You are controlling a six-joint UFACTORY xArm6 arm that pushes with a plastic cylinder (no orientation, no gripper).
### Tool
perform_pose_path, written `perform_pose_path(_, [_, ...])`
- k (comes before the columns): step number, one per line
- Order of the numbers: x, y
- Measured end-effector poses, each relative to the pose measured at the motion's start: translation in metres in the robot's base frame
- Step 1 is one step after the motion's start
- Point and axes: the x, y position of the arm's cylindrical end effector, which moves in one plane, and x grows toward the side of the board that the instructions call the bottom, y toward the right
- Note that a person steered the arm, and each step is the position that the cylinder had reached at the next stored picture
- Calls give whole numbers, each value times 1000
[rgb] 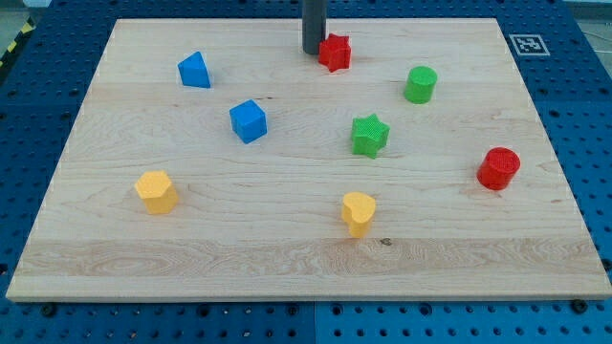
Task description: Move the red star diagonally top left to the green circle
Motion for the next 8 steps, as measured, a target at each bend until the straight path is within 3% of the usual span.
perform_pose_path(8, [15,21])
